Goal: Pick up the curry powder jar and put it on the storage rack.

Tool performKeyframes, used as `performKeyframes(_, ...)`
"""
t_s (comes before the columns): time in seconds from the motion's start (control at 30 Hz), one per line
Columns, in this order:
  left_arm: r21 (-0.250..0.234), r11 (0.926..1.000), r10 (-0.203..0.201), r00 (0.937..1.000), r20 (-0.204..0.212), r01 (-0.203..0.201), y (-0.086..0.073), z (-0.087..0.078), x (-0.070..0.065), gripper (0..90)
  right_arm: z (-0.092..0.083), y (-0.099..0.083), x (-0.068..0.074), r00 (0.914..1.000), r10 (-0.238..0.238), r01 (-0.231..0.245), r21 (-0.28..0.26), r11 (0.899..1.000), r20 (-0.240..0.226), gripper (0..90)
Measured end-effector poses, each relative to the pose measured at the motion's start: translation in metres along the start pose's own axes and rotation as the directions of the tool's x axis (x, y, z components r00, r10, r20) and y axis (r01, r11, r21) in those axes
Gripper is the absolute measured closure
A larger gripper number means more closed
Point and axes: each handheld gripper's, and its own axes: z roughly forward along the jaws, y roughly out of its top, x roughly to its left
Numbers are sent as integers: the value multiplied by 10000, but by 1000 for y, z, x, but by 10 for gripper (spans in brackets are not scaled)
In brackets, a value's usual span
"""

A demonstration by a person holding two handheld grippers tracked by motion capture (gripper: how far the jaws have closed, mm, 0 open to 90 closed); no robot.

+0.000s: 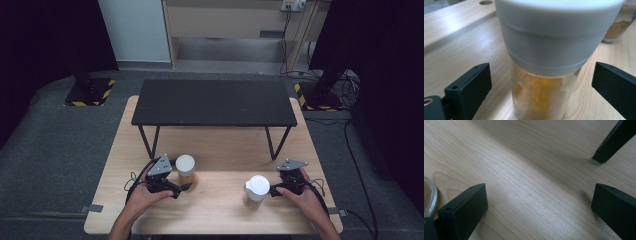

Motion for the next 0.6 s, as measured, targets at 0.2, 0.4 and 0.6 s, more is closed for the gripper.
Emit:
performKeyframes(0.2,-186,9998,-88,10000,-18,87,-1,2,0,17,0,0,0,10000,1,-1,-1,10000,4,14)
performKeyframes(0.4,-489,9986,-209,9998,-22,207,-2,4,1,21,0,0,0,10000,0,0,-1,10000,3,14)
performKeyframes(0.6,-469,9988,-152,9999,-48,150,-1,5,0,39,0,0,0,10000,4,-4,0,10000,4,14)
